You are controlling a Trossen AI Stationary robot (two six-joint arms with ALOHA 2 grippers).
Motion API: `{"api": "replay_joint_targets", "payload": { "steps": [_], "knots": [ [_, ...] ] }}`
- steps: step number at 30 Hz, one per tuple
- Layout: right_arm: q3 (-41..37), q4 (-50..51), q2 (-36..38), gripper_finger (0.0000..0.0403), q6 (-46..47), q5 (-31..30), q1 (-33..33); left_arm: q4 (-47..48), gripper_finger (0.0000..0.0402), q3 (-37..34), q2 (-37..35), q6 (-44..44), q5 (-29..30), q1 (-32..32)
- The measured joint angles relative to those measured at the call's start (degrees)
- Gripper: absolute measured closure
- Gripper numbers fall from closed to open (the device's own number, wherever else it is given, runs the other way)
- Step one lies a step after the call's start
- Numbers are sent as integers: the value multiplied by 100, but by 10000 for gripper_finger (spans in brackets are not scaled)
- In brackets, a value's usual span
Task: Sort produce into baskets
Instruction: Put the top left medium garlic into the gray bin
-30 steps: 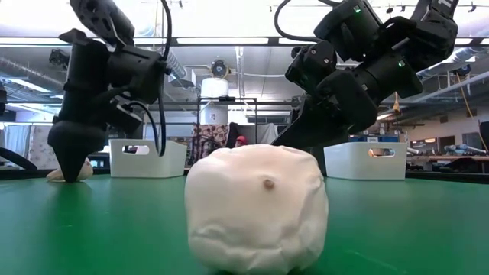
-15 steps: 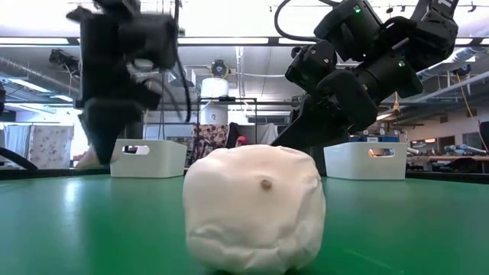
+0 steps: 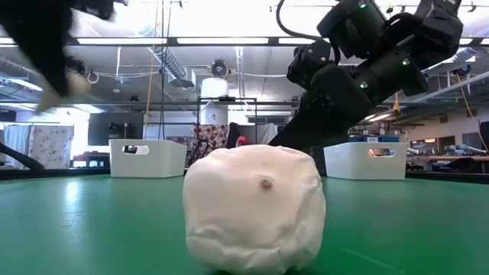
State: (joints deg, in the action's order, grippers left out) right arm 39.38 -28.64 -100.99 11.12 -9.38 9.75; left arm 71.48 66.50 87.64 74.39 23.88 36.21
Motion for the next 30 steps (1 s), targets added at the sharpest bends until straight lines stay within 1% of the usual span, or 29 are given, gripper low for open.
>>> {"api": "replay_joint_targets", "payload": {
  "steps": [2, 6, 9, 13, 16, 19, 25, 27, 30],
  "knots": [
    [0, 0, 0, 227, 122, -167, 93, 298, 209, 70, 0, 634, -42, 477],
    [0, 0, 0, 227, 328, -479, 248, 631, 208, 209, 0, 1758, -446, 1370],
    [0, -2, 0, 227, 521, -741, 317, 654, 208, 319, 0, 2357, -559, 1904],
    [0, 2, 0, 227, 1006, -898, 344, 449, 208, 376, 0, 2924, -560, 2438],
    [0, 5, 0, 227, 1408, -830, 342, 204, 208, 366, 6, 3265, -563, 2789],
    [0, 7, 0, 227, 1632, -557, 342, -51, 208, 301, 17, 3537, -659, 3141],
    [15, 34, 0, 227, 1846, -586, 257, -113, 208, 157, 122, 4183, -675, 3722],
    [121, 224, 0, 225, 1769, -494, 183, -170, 206, 99, 233, 4299, -680, 3829],
    [429, 913, 0, 219, 1554, -346, 60, -178, 193, 77, 428, 4435, -799, 3870]
  ]
}}
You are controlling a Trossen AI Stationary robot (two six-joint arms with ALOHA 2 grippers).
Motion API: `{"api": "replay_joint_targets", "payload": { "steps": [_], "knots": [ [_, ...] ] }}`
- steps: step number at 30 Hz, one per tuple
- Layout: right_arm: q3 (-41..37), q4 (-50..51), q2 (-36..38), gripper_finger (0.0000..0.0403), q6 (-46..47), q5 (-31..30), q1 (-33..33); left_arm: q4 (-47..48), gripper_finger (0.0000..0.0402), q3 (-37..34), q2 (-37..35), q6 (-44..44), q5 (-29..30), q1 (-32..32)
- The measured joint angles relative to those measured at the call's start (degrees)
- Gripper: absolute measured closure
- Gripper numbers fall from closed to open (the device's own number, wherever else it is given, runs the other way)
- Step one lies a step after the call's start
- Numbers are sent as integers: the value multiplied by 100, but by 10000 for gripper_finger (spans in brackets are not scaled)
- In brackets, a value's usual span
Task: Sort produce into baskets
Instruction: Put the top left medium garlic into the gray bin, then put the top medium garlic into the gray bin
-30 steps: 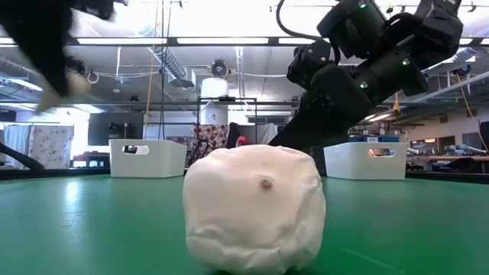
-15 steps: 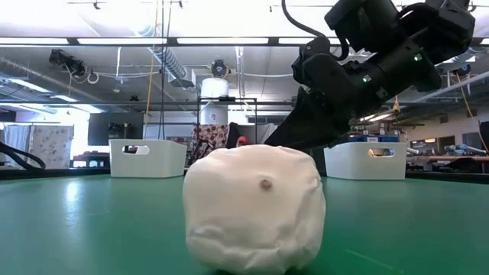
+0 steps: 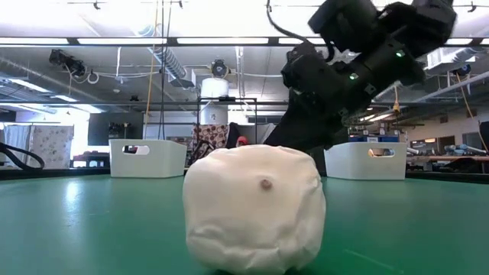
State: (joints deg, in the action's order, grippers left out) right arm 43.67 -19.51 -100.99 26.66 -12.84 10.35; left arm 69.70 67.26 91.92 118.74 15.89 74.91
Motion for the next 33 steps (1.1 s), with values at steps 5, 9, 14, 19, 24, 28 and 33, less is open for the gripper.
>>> {"api": "replay_joint_targets", "payload": {
  "steps": [5, 9, 14, 19, 24, 28, 33],
  "knots": [
    [667, 1492, 0, 205, -669, -154, -133, 64, 145, 0, 122, 186, -74, -1],
    [940, 1860, 0, 193, -1417, -610, -219, 258, 106, 0, 122, 198, -9, -15],
    [1114, 1820, 0, 180, -1873, 423, -489, 502, 86, 0, 92, 518, 255, -78],
    [1114, 1936, -20, 176, -2020, 946, -717, 776, 87, 10, -180, 630, 1302, -76],
    [1116, 1810, -138, 177, -1986, 1351, -837, 1355, 87, 11, -308, 553, 2278, -191],
    [1114, 1761, -429, 177, -1928, 1401, -833, 1407, 87, -13, -308, 404, 3064, -431],
    [1107, 1294, -790, 177, -1829, 1391, -835, 1377, 87, -37, -308, 1, 3784, -691]
  ]
}}
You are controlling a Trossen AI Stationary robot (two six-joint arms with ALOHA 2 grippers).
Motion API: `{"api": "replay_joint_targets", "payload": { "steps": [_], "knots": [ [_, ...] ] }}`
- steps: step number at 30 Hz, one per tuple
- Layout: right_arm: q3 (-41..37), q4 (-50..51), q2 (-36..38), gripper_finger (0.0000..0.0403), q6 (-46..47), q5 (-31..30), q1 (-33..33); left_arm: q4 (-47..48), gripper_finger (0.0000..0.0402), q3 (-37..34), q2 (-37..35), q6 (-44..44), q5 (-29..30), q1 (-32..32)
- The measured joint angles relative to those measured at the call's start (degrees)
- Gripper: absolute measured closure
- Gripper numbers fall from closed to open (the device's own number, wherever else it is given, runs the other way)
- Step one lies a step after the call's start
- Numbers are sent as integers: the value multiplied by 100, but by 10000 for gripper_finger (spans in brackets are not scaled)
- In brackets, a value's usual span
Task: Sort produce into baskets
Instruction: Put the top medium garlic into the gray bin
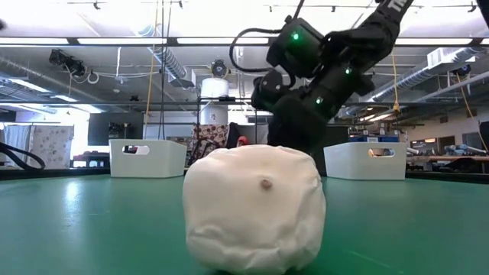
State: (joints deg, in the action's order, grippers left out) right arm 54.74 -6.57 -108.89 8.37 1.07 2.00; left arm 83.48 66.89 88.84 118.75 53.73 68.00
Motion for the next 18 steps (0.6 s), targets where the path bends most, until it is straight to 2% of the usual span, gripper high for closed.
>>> {"api": "replay_joint_targets", "payload": {
  "steps": [6, 10, 13, 18],
  "knots": [
    [2, -376, -73, 184, 145, -146, 9, -619, 87, -415, -2, -438, 458, -380],
    [2, -733, -60, 212, 102, -275, 13, -1368, 87, -785, 0, -999, 586, -684],
    [2, -820, -62, 256, 20, -297, 9, -1830, 87, -1036, 0, -1359, 974, -903],
    [2, -861, -64, 379, -356, -536, -4, -2528, 87, -1510, -2, -1477, 1675, -1362]
  ]
}}
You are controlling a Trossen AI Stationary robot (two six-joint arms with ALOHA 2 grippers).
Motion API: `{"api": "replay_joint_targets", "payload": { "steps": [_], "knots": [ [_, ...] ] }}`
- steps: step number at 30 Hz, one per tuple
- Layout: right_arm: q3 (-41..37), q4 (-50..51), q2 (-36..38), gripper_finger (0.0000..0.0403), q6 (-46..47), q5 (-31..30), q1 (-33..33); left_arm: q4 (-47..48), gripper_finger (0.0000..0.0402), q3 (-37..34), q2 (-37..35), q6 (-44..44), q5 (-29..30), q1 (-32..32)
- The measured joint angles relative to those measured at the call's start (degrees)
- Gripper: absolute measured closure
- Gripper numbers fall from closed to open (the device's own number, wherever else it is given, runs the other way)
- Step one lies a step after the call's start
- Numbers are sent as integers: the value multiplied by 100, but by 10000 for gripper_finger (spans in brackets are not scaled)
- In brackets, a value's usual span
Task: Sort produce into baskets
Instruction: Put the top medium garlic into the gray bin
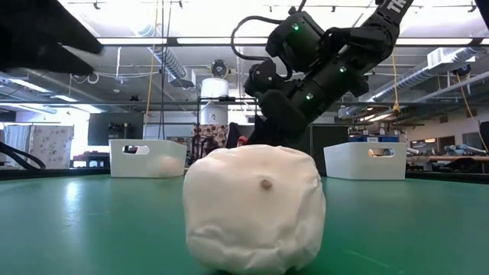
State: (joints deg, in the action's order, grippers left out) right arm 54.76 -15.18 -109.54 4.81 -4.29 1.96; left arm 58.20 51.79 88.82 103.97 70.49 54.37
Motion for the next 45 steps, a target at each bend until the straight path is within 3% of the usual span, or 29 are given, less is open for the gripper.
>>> {"api": "replay_joint_targets", "payload": {
  "steps": [8, 11, 16, 25, 32, 37, 41, 45],
  "knots": [
    [0, -654, 0, 396, -145, -79, 295, -1973, 87, -761, 0, -1211, -88, -592],
    [0, -865, 0, 385, -144, -66, 399, -2330, 87, -867, 0, -1338, -113, -671],
    [0, -953, 7, 349, -6, -77, 479, -2378, 87, -790, 0, -1459, -108, -831],
    [2, 81, 547, 257, 79, -60, 567, -2552, 87, -473, 0, -2149, -309, -1175],
    [0, 325, 222, 172, 408, -381, 846, -2500, 87, -107, 0, -3059, -527, -1610],
    [2, 367, 181, 135, 676, -555, 947, -2583, 87, 138, 0, -3396, -877, -1765],
    [0, 511, 181, 133, 725, -791, 954, -2918, 87, 157, 0, -3743, -1107, -1762],
    [-2, 618, 177, 163, 772, -570, 916, -3399, 87, 116, 0, -3982, -1168, -1764]
  ]
}}
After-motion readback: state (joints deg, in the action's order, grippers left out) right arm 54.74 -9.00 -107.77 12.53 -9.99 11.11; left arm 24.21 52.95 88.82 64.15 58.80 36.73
